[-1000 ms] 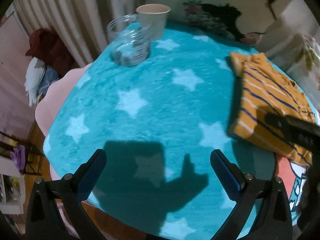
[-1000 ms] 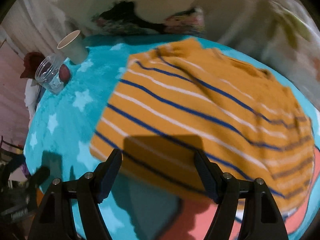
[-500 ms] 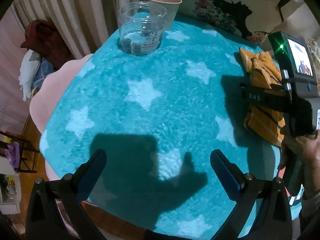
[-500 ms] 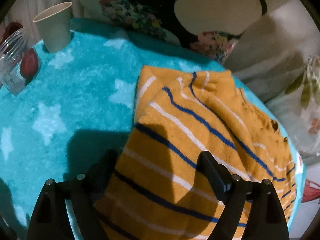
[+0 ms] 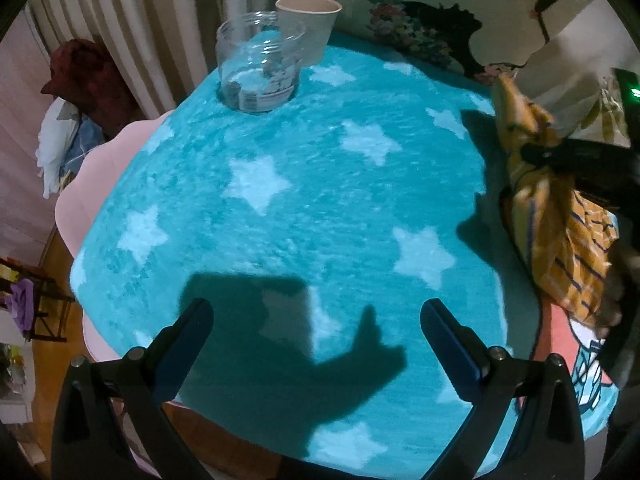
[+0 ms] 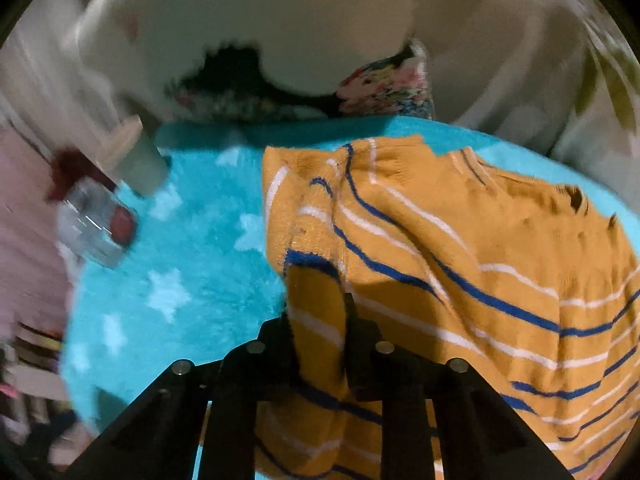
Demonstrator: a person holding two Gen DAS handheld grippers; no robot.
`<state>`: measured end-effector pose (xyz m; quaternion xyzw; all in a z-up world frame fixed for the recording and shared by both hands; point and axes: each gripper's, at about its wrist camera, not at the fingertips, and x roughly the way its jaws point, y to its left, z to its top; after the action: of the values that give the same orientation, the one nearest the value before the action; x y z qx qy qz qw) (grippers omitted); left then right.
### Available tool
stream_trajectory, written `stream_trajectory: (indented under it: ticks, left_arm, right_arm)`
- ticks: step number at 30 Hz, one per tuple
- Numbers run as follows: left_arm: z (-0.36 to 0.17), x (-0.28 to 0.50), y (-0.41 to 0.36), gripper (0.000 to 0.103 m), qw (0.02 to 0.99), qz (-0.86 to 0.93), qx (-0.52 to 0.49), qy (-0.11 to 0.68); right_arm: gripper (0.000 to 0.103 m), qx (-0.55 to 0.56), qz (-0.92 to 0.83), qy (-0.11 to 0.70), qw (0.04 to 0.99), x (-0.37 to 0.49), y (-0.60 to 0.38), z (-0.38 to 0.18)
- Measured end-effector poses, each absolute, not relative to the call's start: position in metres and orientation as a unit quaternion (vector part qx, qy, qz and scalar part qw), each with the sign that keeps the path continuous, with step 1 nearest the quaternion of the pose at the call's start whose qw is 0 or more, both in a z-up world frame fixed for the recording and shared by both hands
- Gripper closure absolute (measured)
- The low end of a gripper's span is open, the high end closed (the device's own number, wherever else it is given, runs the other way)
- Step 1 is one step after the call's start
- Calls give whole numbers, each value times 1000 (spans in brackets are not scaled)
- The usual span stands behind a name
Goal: Fold small clothes
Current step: 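Lift the sweater edge and fold it over onto itself with the right gripper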
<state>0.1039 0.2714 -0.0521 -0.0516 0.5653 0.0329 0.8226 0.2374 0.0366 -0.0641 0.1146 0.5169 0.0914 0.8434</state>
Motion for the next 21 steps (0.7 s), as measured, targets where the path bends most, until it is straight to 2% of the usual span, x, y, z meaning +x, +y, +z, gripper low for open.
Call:
stream_trajectory:
  ticks: [9,13,18,21]
  left_arm:
    - [-26,84,182,0,835,39,-45,546]
    - [-25,80,127,0,837,11,-45,546]
    - [-28,79,64,0,834,-29,-36,549]
    - [-27,80,35,0,838,-44,-20,544]
  right_arm:
    - [85,264,107,440,852,164,-137,-30]
    - [85,281,63,436,853,134,-215,-52]
    - [79,309,30,473,825,114,-284,-105]
    - [75,319,36,459,828,101,-304,-98]
